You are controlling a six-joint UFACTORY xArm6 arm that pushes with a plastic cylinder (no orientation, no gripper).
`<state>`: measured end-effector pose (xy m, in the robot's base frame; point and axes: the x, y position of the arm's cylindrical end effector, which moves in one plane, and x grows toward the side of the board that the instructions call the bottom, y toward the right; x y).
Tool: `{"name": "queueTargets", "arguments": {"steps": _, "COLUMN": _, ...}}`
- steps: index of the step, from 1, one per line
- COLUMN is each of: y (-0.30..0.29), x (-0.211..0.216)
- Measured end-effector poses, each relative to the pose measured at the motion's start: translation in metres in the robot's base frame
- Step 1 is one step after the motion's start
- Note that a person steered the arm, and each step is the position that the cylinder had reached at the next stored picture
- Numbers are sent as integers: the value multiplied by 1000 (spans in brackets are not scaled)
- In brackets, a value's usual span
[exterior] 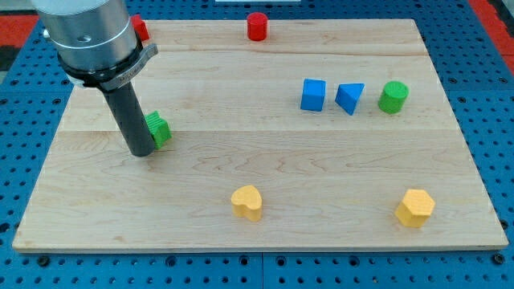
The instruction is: Slide the green star towards the blue cube
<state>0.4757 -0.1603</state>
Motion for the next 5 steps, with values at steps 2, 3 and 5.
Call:
{"name": "queueTargets", "arguments": {"steps": 2, "y": 10, "x": -15}}
{"name": "queueTargets", "arguments": {"steps": 3, "y": 20, "x": -45}}
{"name": "queueTargets", "arguments": {"steps": 5, "y": -45, "x": -70}}
